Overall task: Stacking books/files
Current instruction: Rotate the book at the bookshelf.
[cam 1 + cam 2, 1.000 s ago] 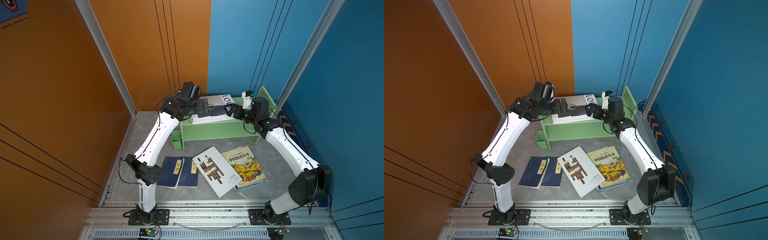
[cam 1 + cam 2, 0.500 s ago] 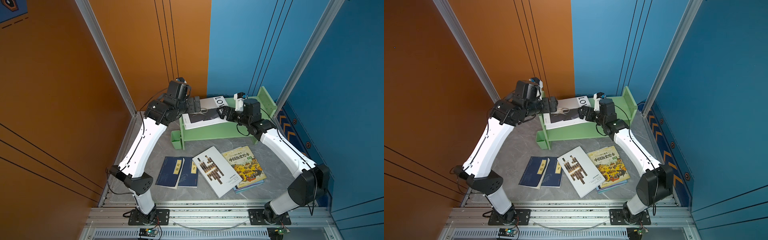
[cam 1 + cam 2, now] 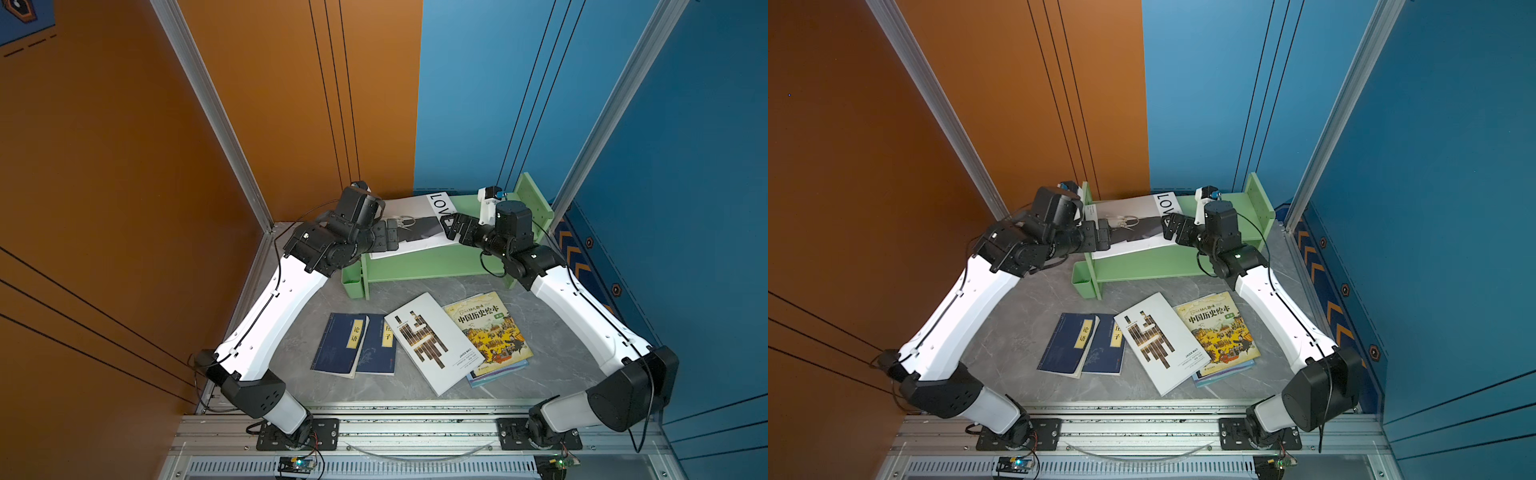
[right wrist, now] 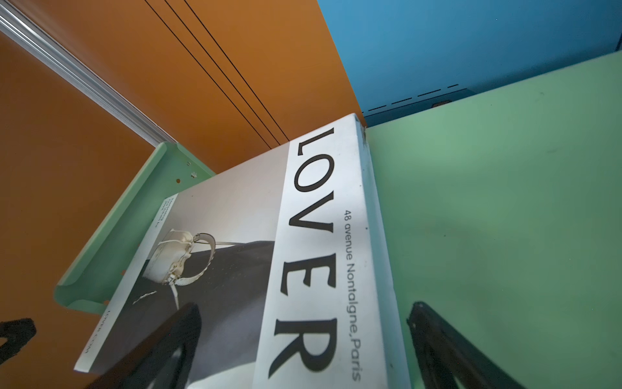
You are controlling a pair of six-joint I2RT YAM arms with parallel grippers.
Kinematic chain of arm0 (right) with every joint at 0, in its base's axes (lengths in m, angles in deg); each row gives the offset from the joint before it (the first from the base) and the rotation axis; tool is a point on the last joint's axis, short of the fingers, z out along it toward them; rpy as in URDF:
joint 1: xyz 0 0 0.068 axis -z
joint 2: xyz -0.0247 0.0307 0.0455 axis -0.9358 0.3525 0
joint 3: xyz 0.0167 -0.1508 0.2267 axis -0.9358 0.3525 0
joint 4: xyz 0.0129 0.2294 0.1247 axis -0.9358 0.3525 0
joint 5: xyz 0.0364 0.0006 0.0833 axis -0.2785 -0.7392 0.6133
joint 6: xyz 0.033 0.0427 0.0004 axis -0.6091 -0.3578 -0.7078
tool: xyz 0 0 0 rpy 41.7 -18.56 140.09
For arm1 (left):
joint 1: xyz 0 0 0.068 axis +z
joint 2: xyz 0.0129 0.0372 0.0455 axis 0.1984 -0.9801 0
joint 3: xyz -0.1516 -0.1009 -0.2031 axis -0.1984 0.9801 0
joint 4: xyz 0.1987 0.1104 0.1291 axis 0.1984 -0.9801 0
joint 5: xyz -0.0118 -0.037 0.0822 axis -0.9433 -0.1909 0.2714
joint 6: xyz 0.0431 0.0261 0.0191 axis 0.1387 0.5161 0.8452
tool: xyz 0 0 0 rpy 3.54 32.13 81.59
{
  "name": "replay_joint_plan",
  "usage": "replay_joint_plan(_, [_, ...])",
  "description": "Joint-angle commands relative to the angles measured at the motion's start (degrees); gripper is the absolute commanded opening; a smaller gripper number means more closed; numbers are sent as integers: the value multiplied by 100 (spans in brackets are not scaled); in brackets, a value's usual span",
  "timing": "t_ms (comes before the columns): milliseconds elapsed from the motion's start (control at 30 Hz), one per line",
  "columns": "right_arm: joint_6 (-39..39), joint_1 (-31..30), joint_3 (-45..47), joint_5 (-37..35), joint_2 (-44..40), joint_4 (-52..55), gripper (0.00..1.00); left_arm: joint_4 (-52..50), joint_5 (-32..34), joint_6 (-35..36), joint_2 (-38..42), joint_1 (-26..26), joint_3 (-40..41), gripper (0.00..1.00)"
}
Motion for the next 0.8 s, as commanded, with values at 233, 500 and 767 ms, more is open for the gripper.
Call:
replay_joint_plan(233, [227,17,-57,49,25,23,100,235,-125,-392,-115,-51,266,98])
replay_joint_plan(500, [346,248,-301,67,297,15,100,701,-304,-664,-3,-22,670,98])
replay_joint_plan(767, [255,-16,-206,557,415,-160,99,898,-595,-775,-106,31,743,98])
